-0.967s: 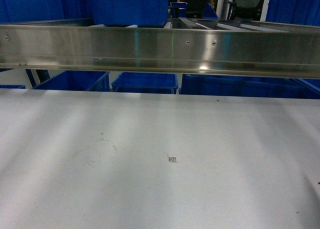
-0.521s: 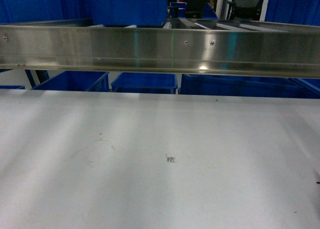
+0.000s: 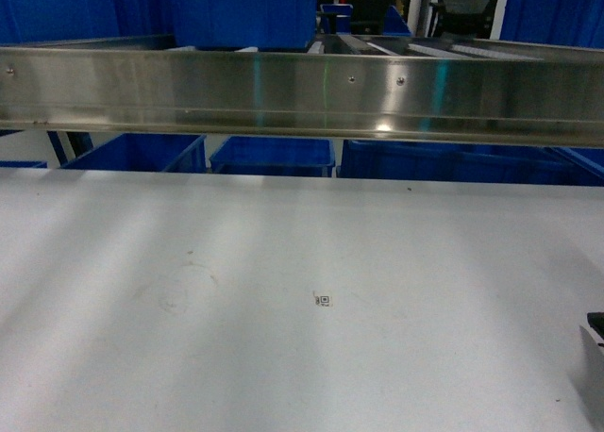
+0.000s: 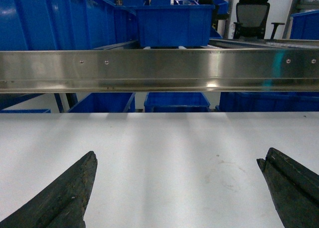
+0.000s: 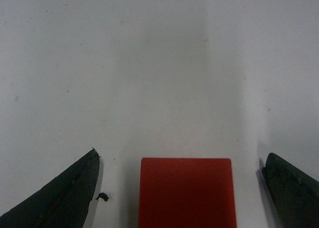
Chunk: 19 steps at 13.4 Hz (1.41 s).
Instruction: Place magnetic block on left shelf second layer
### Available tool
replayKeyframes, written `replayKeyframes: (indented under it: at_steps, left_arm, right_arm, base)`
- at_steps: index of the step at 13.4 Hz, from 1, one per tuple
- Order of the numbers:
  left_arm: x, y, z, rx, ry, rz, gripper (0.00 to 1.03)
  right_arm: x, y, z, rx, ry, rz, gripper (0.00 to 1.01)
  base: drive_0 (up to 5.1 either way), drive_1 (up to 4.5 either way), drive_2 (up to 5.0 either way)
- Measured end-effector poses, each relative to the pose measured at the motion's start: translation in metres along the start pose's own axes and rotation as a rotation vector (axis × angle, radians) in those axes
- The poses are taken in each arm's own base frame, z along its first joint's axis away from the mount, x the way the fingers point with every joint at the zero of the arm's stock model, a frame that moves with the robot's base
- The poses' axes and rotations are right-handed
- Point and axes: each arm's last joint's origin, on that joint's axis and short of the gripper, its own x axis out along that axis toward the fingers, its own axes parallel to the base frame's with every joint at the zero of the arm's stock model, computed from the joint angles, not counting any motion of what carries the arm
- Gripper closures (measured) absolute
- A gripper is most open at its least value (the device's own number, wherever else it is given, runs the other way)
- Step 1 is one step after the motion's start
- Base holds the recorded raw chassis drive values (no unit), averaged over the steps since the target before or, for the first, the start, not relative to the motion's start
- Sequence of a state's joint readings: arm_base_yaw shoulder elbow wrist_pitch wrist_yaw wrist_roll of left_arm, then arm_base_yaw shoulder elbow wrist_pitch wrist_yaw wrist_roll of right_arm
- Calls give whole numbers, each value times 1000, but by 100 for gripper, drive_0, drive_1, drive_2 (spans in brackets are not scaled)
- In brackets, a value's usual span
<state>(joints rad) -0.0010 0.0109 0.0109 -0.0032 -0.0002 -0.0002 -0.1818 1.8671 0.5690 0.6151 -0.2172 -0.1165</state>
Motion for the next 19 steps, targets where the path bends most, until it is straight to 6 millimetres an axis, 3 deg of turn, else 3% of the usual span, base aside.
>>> replayKeyframes:
  at_steps: [3, 4, 9, 12, 15, 19]
  left_arm:
    - [0, 0, 0, 0, 0, 0, 5]
    - [0, 0, 0, 0, 0, 0, 5]
    - [0, 0, 0, 0, 0, 0, 5]
    - [0, 0, 0, 0, 0, 0, 5]
    - [0, 0, 0, 0, 0, 0, 5]
    - [0, 0, 0, 0, 0, 0, 5]
  right_arm:
    - [7, 5, -4, -3, -9, 7, 3]
    - [9, 4, -4, -5, -16, 5, 8]
    - [17, 2, -3, -10, -42, -14, 66]
    - [11, 4, -9, 27, -61, 37, 67]
    - [-20, 10, -12, 51, -58, 30, 67]
    - [-105, 23, 18, 49, -208, 20, 67]
  base:
    - [0, 0, 0]
    - [0, 0, 0]
    - [0, 0, 0]
    - [0, 0, 0]
    - [0, 0, 0]
    - [0, 0, 0]
